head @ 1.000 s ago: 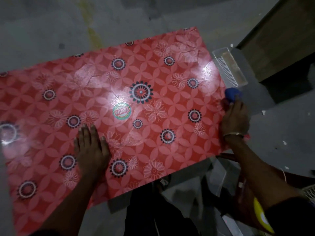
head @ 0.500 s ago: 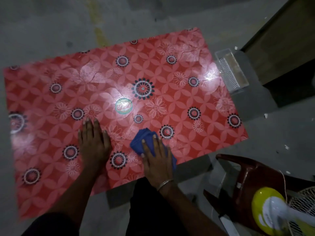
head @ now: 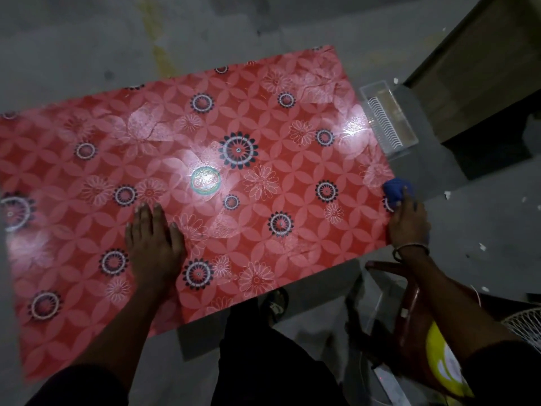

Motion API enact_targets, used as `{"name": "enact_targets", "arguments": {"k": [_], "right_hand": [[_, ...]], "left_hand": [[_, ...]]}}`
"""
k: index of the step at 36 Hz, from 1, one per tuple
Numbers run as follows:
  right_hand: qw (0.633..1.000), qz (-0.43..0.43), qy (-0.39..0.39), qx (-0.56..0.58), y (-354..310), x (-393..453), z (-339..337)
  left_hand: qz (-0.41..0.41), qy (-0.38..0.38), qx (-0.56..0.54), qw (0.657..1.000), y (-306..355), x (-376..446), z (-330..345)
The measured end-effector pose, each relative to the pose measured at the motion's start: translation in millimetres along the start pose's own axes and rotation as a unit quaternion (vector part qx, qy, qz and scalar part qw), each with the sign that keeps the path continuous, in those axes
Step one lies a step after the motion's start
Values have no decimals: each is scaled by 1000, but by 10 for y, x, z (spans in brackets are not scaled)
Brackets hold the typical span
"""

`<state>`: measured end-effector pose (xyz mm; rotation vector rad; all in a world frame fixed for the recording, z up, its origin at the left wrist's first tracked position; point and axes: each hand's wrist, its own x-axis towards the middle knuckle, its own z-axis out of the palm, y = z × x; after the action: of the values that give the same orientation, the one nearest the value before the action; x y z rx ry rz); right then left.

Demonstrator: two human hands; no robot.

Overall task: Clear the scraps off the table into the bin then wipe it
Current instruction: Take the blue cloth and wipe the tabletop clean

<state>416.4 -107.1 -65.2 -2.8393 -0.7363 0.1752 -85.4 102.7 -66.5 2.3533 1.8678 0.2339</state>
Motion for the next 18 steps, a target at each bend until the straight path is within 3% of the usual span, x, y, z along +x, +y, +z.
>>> {"name": "enact_targets", "arguments": {"k": [5, 7, 9, 12, 14, 16, 18], "right_hand": [[990, 68, 87, 92, -358, -236, -241], [983, 57, 95, 146, -675, -535, -270], [985, -34, 89, 147, -936, -966, -120], [983, -145, -3, 115, -1347, -1806, 156], [965, -176, -88, 173, -1646, -2405, 276], [938, -307, -110, 120, -1796, -2949, 500], [920, -363, -124, 76, -1849, -3197, 680]], "left_hand": [[0, -11, -4, 1000, -24, -19, 34], [0, -24, -12, 1000, -15, -47, 31], [12, -31, -23, 999, 8, -163, 14], [31, -51, -36, 998, 0, -502, -7], [59, -54, -31, 996, -83, -728, -2], [72, -45, -24, 996, -173, -892, 8], [63, -39, -19, 997, -207, -974, 18]]}}
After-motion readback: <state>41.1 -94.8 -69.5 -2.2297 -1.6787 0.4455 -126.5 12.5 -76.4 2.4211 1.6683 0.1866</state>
